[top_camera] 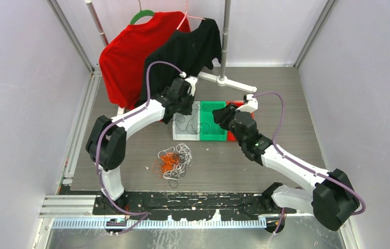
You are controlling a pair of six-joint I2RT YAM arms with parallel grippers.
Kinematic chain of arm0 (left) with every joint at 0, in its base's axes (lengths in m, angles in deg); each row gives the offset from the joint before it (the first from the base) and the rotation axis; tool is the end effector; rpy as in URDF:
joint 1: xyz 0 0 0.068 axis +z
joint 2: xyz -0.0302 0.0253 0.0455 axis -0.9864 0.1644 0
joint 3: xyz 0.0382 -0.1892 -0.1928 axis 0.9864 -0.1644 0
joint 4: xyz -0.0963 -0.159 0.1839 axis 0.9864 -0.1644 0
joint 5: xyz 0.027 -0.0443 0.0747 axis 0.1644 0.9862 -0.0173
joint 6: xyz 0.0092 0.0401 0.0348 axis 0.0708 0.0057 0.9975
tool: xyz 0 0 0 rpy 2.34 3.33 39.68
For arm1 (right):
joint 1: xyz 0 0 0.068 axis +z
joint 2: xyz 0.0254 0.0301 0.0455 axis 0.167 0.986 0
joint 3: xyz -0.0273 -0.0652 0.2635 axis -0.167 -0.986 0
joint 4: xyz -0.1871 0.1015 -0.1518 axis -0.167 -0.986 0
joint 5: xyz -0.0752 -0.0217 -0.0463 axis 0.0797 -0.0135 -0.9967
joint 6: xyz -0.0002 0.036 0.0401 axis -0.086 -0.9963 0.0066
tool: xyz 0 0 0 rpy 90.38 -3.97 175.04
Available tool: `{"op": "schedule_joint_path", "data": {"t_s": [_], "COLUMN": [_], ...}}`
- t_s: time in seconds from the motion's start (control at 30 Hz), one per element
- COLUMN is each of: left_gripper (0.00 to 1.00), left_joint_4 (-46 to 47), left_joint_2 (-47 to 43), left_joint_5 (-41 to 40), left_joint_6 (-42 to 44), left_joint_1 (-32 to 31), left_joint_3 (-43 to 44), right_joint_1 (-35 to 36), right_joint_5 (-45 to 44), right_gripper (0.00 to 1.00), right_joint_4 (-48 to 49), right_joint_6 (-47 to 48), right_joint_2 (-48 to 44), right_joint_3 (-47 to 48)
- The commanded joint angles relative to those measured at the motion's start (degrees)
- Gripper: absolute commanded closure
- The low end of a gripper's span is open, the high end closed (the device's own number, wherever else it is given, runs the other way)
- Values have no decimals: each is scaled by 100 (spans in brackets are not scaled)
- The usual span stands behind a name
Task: Untangle the cables
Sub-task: Adjust the cable in the bin.
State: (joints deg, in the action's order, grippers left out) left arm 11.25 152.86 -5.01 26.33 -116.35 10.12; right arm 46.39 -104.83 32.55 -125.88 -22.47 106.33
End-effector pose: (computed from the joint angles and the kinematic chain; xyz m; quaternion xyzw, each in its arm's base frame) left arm 0.3428 -0.2464 0.2516 0.1651 0.9002 -0.1638 0.3682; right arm 0.2101 0.1421 0.2629 0.1563 0.7679 0.2936 0.5474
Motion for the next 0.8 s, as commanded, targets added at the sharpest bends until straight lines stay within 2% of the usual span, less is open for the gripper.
{"op": "schedule_joint_path", "data": {"t_s": [0.0,0.03,0.07,0.1,0.13,0.17,0.37,0.5,0.53,0.57,0.67,0.77], "left_gripper": [96,91,80,63,54,50,36,29,12,8,5,5], "left_joint_4": [203,259,263,216,144,99,-85,-656,-831,-998,-1300,-804], "left_joint_2": [45,63,93,121,141,115,-210,-289,-299,-300,-348,-587], "left_joint_5": [-369,-441,-461,-430,-408,-327,208,990,1273,1537,1982,2128], "left_joint_6": [158,258,353,447,541,628,1034,1035,1015,1006,1015,782], "left_joint_1": [-47,-42,-27,-12,7,19,133,321,400,474,589,593], "left_joint_3": [-62,-91,-89,-45,13,50,89,436,549,654,724,299], "right_joint_1": [-62,-64,-67,-72,-78,-80,-79,-79,-77,-80,-79,-82], "right_joint_5": [64,79,81,83,182,280,325,375,379,386,462,605], "right_gripper": [54,54,54,54,54,54,55,56,56,57,57,56], "right_joint_4": [135,157,169,194,218,227,186,67,28,4,-46,0], "right_joint_6": [39,33,26,14,8,2,6,26,45,58,54,-27], "right_joint_2": [-103,-59,-11,27,62,88,155,194,193,192,219,300], "right_joint_3": [75,90,101,113,126,139,266,363,376,390,460,530]}}
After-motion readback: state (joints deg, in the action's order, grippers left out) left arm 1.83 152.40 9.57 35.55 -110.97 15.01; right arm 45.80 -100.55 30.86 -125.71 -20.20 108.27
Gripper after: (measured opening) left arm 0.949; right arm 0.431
